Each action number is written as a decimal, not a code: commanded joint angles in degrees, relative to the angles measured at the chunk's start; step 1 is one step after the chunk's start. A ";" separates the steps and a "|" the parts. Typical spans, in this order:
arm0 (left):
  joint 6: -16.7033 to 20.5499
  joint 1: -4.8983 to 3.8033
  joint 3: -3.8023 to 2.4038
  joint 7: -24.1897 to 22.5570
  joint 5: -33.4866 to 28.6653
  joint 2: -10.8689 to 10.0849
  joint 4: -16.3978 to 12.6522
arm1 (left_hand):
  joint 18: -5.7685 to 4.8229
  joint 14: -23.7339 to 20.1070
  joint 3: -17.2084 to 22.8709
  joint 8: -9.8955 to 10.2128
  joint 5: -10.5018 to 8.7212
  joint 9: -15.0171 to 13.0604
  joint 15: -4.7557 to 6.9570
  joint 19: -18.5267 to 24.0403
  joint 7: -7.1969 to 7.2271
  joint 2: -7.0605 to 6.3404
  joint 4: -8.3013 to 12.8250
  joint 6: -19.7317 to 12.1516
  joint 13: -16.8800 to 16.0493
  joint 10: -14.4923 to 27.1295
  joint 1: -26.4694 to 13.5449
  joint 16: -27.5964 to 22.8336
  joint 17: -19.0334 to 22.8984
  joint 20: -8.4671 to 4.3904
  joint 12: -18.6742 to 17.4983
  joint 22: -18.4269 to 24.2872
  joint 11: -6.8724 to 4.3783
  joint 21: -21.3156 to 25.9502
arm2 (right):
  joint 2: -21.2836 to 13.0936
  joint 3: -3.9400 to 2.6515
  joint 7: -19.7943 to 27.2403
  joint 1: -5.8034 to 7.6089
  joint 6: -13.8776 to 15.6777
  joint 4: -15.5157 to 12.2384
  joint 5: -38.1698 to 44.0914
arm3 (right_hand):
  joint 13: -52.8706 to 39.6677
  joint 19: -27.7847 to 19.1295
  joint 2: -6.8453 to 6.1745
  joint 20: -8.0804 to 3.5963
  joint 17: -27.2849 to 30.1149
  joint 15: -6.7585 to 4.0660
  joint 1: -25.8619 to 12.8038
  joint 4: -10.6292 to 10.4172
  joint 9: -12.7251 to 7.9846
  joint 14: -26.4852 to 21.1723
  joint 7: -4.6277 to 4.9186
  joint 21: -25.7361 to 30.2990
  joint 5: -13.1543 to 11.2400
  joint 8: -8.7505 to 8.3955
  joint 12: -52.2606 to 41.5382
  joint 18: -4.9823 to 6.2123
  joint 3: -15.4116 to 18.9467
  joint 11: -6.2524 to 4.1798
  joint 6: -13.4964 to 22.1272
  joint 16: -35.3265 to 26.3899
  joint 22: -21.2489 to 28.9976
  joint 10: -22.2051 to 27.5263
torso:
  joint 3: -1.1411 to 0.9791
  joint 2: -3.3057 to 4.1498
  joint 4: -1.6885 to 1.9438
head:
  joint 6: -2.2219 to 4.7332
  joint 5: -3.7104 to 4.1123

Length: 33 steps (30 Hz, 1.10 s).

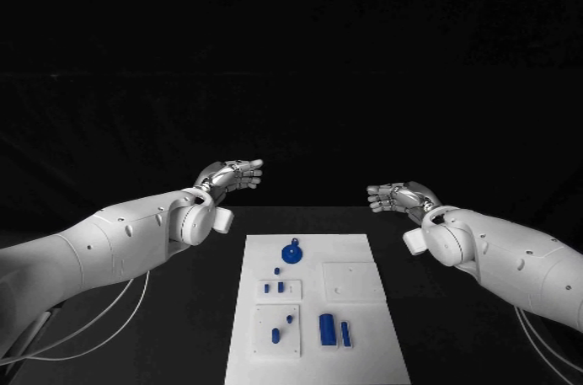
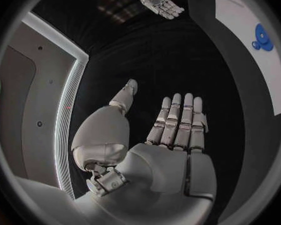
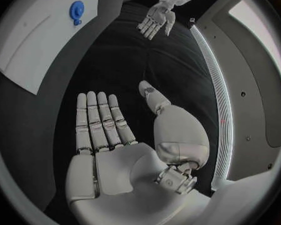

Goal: Assemble the parts on the task board

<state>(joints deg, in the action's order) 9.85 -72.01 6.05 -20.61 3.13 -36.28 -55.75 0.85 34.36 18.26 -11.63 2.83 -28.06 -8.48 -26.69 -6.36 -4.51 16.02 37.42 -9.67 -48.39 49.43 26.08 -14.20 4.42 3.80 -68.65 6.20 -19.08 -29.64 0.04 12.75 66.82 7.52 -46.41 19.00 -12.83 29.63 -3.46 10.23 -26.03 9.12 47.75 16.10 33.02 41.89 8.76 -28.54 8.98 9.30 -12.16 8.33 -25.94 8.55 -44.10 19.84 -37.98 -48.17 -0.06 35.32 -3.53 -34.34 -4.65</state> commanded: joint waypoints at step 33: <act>34.27 11.85 -6.05 -9.18 -3.13 -8.41 -34.21 | -0.85 -34.36 -18.26 11.63 -2.83 28.06 8.48 26.69 6.36 4.51 -16.02 -37.42 9.67 48.39 -49.43 -26.08 14.20 -4.42 -3.80 68.65 -6.20 19.08 | -14.63 -0.04 16.56 -6.47 35.57 -42.32 -18.46 | 12.83 -29.63 3.46 -10.23 26.03 -9.12 -47.75 -16.10 -33.02 -41.89 -8.76 28.54 -8.98 -9.30 12.16 -8.33 25.94 -8.55 44.10 -19.84 37.98 48.17 | 0.06 -4.14 3.53 | -0.03 4.65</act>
<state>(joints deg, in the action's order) 39.90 -60.16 0.10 -27.24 0.56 -44.66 -89.67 0.90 0.21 0.26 -0.38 0.27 -0.06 -0.01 -0.21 0.02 0.02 -0.10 0.28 -0.06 -0.30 0.41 0.20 -0.05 -0.01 0.39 -0.07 0.00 -0.20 -44.04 0.05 25.23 60.46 37.23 -87.94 3.84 -0.05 0.28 0.00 -0.01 -0.05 0.02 0.33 0.00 0.05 0.27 -0.01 -0.20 0.20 0.20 -0.20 0.79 -0.26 0.00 -0.26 0.20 -0.05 -0.21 0.00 31.20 -0.01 -34.38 0.00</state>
